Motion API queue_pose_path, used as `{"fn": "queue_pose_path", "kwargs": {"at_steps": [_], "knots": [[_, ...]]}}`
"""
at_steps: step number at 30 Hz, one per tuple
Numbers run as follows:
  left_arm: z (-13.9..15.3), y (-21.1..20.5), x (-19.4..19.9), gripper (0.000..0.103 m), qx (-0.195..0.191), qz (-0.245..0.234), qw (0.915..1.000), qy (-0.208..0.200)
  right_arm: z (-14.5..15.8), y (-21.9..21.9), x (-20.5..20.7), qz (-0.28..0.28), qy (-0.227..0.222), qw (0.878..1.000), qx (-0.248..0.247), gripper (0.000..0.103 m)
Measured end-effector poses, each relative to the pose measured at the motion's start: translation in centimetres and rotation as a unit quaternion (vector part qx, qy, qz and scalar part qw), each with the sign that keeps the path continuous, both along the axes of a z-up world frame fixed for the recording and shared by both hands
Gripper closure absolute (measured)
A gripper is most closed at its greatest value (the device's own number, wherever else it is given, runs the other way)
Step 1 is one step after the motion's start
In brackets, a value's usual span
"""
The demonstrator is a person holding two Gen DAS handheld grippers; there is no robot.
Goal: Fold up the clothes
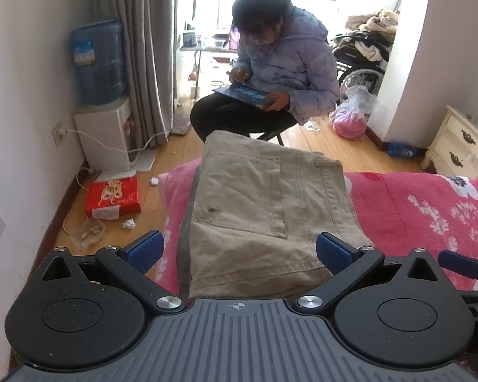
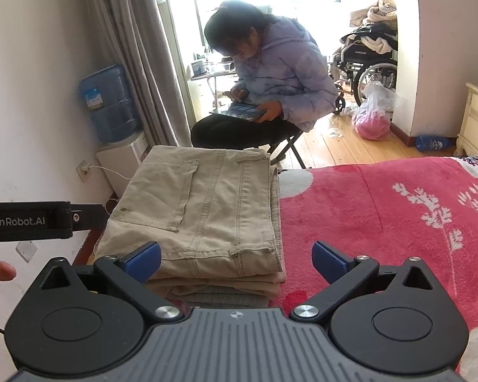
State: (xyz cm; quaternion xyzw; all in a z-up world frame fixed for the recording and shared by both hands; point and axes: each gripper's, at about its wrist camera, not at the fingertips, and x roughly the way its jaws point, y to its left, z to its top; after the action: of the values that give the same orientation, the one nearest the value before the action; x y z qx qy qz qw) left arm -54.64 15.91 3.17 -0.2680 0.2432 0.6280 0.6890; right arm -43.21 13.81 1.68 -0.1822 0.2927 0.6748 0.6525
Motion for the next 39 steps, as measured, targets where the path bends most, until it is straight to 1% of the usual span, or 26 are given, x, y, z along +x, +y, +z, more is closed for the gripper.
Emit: {"fn": "queue_pose_path", "kwargs": {"at_steps": [6,20,39], "knots": [[0.1,0.2,0.6,0.0,0.006,-0.007,0.9997,0.024,0.0,-0.1,0.1,-0.003,-0.001,1.0,-0.003,0.0],[0.2,1.2,0.9,0.0,0.015,0.018,0.9975,0.067,-0.3,0.2,0.5,-0.013,0.002,1.0,-0.021,0.0],[-0.4,1.7,0.7,0.0,-0.012,0.029,0.9969,0.072,-0.5,0.4,0.8,-0.02,0.004,0.999,-0.033,0.0]]}}
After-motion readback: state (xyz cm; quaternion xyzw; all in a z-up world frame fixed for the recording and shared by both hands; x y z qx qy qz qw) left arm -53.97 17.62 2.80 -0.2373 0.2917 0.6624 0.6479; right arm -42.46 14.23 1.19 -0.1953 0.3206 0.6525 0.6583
